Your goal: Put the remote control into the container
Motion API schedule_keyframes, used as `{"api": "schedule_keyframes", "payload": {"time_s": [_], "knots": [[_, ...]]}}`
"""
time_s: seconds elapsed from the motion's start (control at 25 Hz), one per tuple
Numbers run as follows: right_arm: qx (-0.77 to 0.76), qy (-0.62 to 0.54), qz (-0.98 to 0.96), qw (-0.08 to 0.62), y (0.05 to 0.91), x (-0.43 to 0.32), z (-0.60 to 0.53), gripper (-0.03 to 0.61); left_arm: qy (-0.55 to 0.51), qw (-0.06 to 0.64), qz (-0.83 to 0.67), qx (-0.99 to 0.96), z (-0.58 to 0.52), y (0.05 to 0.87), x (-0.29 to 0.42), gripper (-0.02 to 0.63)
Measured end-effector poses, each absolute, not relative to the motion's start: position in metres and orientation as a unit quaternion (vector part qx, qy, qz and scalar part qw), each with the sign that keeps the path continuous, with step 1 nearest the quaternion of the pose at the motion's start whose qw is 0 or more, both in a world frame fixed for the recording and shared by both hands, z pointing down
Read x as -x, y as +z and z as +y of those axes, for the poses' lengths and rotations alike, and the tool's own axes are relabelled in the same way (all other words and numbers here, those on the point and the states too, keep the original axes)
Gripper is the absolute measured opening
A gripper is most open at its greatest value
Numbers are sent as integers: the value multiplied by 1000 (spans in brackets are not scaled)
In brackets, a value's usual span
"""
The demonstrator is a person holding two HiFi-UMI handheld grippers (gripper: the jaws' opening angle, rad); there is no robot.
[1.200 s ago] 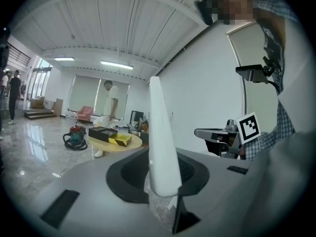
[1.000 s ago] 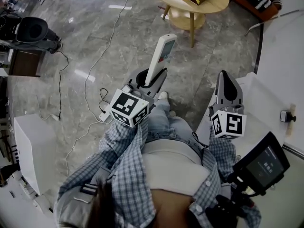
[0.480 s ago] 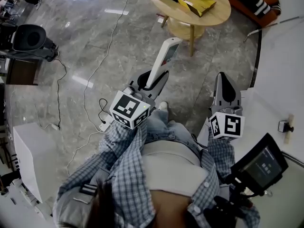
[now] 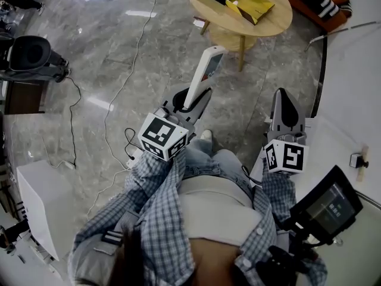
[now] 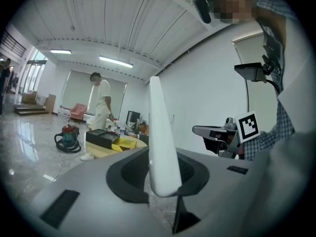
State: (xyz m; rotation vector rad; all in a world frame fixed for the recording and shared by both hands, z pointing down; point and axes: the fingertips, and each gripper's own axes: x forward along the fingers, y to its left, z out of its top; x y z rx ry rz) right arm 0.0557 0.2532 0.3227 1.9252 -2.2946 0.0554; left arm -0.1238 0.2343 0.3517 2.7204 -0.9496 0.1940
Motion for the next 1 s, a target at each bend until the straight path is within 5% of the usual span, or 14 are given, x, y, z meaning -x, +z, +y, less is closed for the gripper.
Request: {"api": "schedule_keyframes", "payload": {"time_s": [1.0], "knots": [[-630,38,-772,75,340,-72,193,5,69,139,-337,-929,181,362,108,92]]}}
